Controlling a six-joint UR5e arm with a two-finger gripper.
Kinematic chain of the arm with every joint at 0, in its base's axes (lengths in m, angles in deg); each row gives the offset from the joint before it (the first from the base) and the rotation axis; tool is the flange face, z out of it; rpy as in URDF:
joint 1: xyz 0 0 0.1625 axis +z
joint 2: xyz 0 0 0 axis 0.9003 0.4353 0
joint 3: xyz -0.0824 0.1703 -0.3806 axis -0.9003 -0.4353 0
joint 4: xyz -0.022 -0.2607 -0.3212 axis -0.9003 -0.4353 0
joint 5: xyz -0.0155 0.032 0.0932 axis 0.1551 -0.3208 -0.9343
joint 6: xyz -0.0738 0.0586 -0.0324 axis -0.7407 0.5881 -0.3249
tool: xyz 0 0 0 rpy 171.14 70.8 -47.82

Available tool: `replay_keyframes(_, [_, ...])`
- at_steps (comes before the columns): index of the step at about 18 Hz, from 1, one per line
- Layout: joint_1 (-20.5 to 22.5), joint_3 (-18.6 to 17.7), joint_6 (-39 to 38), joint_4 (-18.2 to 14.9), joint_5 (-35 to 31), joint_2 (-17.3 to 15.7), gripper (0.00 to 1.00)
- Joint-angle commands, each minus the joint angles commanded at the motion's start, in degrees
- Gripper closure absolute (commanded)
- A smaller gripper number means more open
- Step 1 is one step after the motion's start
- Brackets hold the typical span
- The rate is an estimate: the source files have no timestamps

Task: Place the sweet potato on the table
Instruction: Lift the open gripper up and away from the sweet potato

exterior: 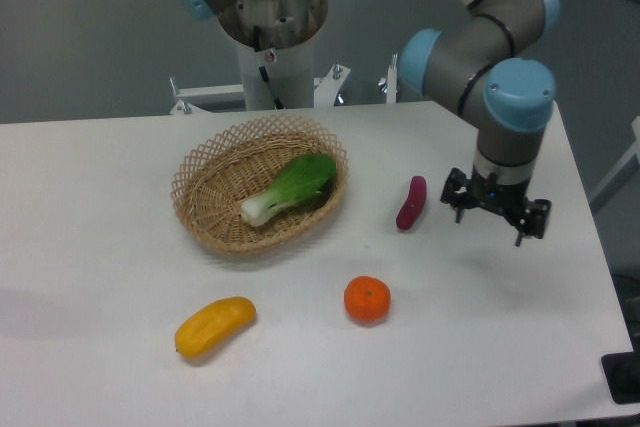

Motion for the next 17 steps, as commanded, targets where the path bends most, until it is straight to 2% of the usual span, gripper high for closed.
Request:
replay_keyframes(4, [1.7,3.3,1.2,-0.5,0.6,1.8,0.0])
replay_keyframes(6, [2.5,4.1,4.2,-0.5,1.3,2.3,0.0])
replay_keyframes(17, [3.5,4.0,5.5,-0.1,2.2,2.8,0.0])
